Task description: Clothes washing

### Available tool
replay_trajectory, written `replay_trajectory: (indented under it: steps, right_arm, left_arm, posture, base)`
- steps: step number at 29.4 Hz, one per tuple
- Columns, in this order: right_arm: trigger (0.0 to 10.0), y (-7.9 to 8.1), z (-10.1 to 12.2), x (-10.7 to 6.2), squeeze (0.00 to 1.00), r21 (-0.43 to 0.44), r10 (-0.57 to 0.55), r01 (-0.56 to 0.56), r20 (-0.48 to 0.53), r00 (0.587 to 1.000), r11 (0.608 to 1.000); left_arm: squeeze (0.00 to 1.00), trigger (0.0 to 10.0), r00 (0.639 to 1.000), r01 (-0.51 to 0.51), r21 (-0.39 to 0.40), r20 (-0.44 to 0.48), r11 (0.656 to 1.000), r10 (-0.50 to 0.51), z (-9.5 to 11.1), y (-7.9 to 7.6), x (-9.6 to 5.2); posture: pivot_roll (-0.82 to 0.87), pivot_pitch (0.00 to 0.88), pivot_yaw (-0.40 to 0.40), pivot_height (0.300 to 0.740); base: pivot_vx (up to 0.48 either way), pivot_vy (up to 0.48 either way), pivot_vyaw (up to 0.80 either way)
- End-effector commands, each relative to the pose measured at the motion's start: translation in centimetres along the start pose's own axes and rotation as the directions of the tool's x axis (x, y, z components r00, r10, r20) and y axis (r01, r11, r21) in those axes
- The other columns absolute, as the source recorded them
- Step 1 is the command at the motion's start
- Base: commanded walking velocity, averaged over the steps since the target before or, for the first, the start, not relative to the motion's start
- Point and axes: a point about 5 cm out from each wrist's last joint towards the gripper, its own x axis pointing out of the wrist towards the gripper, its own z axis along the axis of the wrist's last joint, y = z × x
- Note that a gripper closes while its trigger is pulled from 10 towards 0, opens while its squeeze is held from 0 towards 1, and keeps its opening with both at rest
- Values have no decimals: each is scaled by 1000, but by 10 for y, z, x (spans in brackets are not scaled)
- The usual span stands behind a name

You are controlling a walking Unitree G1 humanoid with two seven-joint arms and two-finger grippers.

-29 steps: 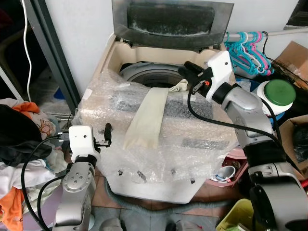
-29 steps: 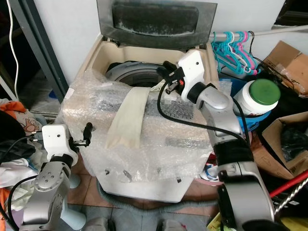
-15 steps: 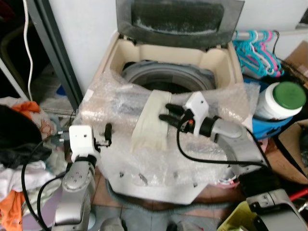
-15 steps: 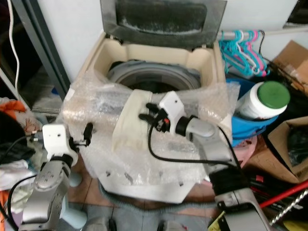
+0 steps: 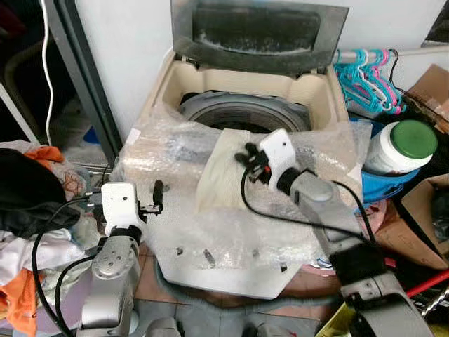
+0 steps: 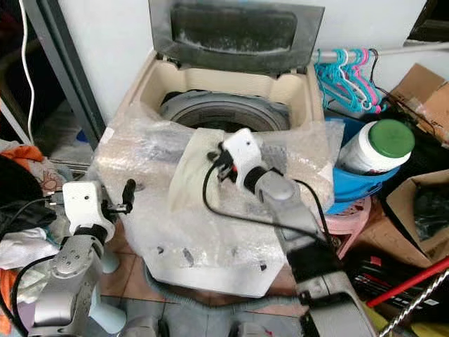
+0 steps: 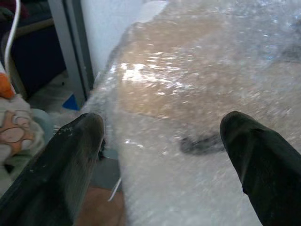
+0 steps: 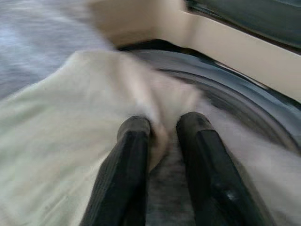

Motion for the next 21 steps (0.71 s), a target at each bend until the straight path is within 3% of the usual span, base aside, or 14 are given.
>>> replay_trajectory:
  steps: [1,7,11,12,13,14,17,19,20,21]
  right_arm:
    - [0,-37,-5,-8,0,48,-194,197,-58,979,979]
    - [0,-62,12,-4,0,112,-334,335,-26,942,935]
    - [0,-91,47,-7,0,148,-514,498,98,852,855]
    - [0,-100,57,-10,0,178,-565,542,130,814,821]
    - [0,-100,57,-10,0,178,-565,542,130,814,821]
    - [0,-107,68,-14,0,191,-598,569,180,781,800]
    - [0,-109,76,-17,0,148,-590,572,245,769,807]
    - [510,-106,73,-16,0,90,-560,557,243,792,826]
    - [10000,-101,66,-16,0,72,-535,535,240,810,842]
    - [10000,-98,62,-16,0,80,-507,504,239,828,860]
  left_arm:
    - [0,10000,1000,12,5,-1,1000,-12,2,-1,1]
    - [0,10000,1000,6,4,-2,1000,-6,2,-1,1]
    - [0,10000,1000,1,4,-2,1000,-1,2,-1,1]
    - [0,10000,1000,-1,4,-3,1000,1,1,-1,0]
    - [0,10000,1000,-1,4,-3,1000,1,1,-1,0]
    - [0,10000,1000,-3,4,-4,1000,3,1,0,0]
    - [0,10000,1000,-9,2,-7,1000,9,1,0,0]
    - [0,10000,1000,-11,1,-8,1000,11,1,1,0]
    - [0,10000,1000,-15,-1,-13,1000,15,0,1,-1]
    - [0,10000,1000,-17,-1,-15,1000,17,0,1,-1]
  posture:
    - [-68,0,-26,740]
    - [-63,0,-28,740]
    - [-60,0,-30,740]
    - [-58,0,-33,740]
    - [-58,0,-33,740]
    - [-57,0,-33,740]
    - [-59,0,-35,740]
    - [-60,0,-35,740]
    - [-61,0,-35,740]
    - [-61,0,-35,740]
  base:
    - [0,0,0]
    - [0,0,0]
    - [0,0,0]
    - [0,0,0]
    - [0,0,0]
    - [0,0,0]
    - [0,0,0]
    - [0,0,0]
    - [0,0,0]
    - [0,0,0]
